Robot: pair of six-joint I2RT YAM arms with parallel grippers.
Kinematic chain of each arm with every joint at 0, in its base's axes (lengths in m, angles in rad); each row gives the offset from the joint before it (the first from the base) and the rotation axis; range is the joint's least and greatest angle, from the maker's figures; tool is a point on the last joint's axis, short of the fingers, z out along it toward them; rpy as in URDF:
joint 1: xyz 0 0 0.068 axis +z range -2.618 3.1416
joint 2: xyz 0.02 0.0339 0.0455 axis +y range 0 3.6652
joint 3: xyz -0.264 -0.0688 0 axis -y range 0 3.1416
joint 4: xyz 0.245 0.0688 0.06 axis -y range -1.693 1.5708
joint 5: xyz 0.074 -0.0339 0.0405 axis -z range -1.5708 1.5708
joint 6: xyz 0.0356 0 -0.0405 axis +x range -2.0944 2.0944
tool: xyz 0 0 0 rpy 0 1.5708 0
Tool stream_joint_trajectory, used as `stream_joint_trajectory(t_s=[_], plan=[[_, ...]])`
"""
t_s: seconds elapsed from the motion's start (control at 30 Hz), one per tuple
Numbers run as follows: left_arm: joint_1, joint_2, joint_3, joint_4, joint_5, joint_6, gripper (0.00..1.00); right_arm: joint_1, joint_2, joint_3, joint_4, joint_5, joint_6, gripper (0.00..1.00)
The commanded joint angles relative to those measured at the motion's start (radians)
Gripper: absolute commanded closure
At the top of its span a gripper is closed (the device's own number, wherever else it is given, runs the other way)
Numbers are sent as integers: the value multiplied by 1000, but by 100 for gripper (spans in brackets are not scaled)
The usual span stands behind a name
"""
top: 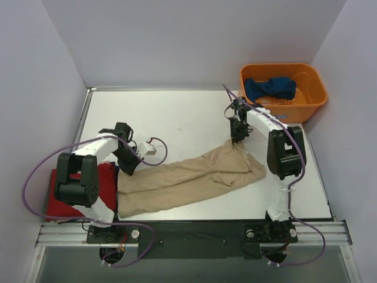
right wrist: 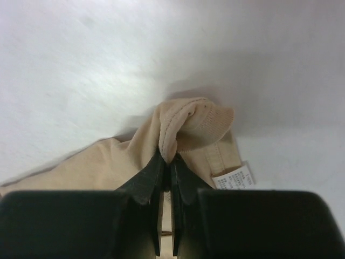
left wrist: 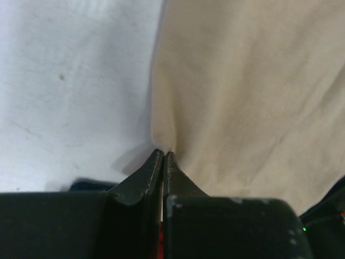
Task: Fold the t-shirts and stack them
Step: Rotate the tshirt 90 degrees
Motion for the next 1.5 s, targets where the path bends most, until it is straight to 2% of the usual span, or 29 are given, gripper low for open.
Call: stream_joint_trajectory(t_s=[0.0, 0.13, 0.33, 0.4, 0.53, 0.6, 0.63, 0.67, 0.7, 0.73, 0.77, 0.8, 0.83, 0.9, 1.0, 1.07, 1.1, 1.13, 1.23, 1.3, 1.33, 1.37, 1.47], plan=[[-5, -79, 0, -177, 102, 92, 96, 45, 123, 212, -65, -33, -36, 100], [-13, -110, -3, -298, 182, 146, 96, 73, 304, 464, -114, -144, -27, 100], [-48, -119, -37, -312, 204, 144, 96, 79, 559, 893, -146, -213, 111, 100], [-68, -124, -41, -311, 216, 132, 96, 78, 614, 981, -87, -239, 197, 100], [-99, -124, -60, -309, 231, 110, 95, 78, 627, 969, 131, -244, 362, 100], [-102, -136, -66, -318, 231, 112, 95, 78, 646, 1007, 180, -228, 424, 98], [-102, -139, -66, -322, 230, 110, 93, 78, 656, 1028, 191, -227, 436, 85], [-99, -151, -64, -329, 228, 110, 92, 78, 662, 1051, 215, -239, 452, 77], [-99, -154, -58, -338, 221, 112, 87, 78, 651, 1056, 226, -245, 452, 61], [-97, -162, -49, -348, 217, 109, 85, 78, 638, 1050, 245, -250, 447, 55], [-96, -165, -35, -349, 201, 97, 77, 78, 607, 1043, 249, -245, 441, 37], [-88, -168, -23, -358, 190, 93, 73, 78, 587, 1023, 265, -237, 427, 27], [-86, -168, 6, -363, 172, 93, 64, 78, 552, 1016, 266, -230, 415, 11], [-74, -161, 52, -383, 147, 101, 53, 78, 500, 1010, 262, -202, 375, 1], [-59, -130, 115, -412, 116, 106, 50, 79, 398, 974, 182, -140, 311, 0], [-53, -118, 153, -407, 113, 87, 49, 82, 274, 850, 127, -44, 299, 0], [-51, -116, 167, -401, 113, 80, 48, 85, 181, 728, 98, 33, 283, 2], [-51, -113, 173, -397, 119, 66, 48, 94, 141, 661, 82, 71, 277, 10], [-51, -107, 158, -351, 135, 24, 48, 125, -17, 407, 6, 227, 237, 25], [-56, -105, 129, -319, 145, 0, 48, 133, -71, 276, -25, 275, 248, 31], [-57, -107, 109, -311, 145, -15, 48, 131, -88, 236, -27, 284, 255, 38], [-59, -105, 105, -303, 150, -22, 48, 125, -111, 160, -25, 295, 274, 39], [-59, -107, 97, -305, 171, -38, 48, 113, -116, 78, -19, 298, 292, 49]])
